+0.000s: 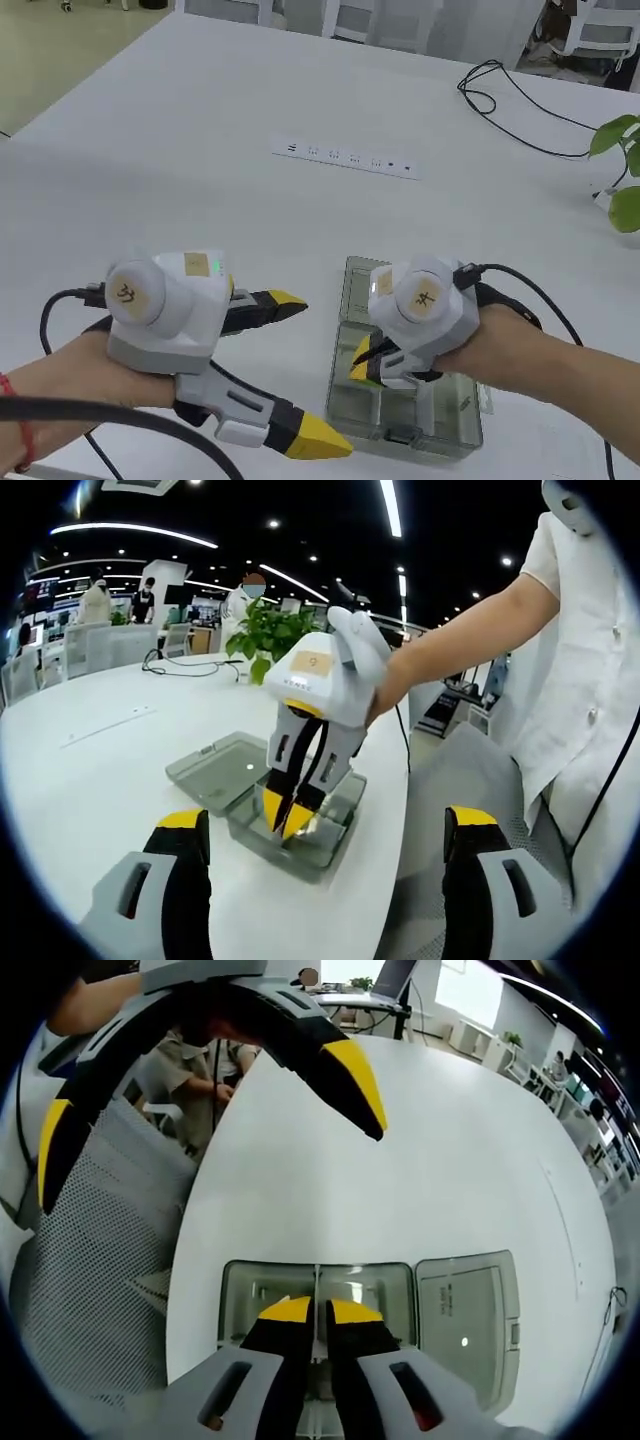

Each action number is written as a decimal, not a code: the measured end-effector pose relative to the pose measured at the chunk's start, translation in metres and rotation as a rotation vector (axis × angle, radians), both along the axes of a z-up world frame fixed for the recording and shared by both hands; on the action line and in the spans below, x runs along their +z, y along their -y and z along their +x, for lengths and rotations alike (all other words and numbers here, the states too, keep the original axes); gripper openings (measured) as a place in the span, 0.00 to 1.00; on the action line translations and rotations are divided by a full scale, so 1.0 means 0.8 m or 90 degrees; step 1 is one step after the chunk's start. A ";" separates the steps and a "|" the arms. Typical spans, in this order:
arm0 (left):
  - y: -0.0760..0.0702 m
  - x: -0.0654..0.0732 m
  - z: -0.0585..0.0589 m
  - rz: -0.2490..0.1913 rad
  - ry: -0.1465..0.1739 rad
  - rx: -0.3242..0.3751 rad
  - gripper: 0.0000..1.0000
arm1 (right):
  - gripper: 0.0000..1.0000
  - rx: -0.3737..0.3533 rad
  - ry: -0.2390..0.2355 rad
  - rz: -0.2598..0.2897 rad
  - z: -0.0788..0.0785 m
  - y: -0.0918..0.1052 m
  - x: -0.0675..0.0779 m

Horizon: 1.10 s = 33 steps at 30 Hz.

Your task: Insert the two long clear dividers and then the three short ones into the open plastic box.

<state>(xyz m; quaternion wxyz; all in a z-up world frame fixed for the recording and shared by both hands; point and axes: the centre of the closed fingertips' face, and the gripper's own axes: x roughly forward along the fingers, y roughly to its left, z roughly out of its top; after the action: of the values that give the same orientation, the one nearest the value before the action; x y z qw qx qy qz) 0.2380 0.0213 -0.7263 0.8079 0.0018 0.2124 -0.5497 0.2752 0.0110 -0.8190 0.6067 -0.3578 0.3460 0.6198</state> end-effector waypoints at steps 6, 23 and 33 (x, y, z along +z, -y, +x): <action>0.000 0.000 0.000 0.000 -0.001 0.000 0.99 | 0.11 -0.004 0.002 0.017 0.001 -0.001 0.015; -0.002 0.000 0.001 0.005 -0.001 -0.001 0.99 | 0.21 -0.049 0.002 0.086 0.002 0.014 0.067; -0.003 -0.001 0.001 0.011 -0.003 -0.002 0.99 | 0.27 -0.089 0.009 0.119 0.004 0.047 0.096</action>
<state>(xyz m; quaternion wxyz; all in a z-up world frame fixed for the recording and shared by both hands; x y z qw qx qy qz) 0.2385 0.0239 -0.7268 0.8067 0.0077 0.2187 -0.5490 0.2781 -0.0264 -0.7421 0.6814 -0.2794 0.3063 0.6032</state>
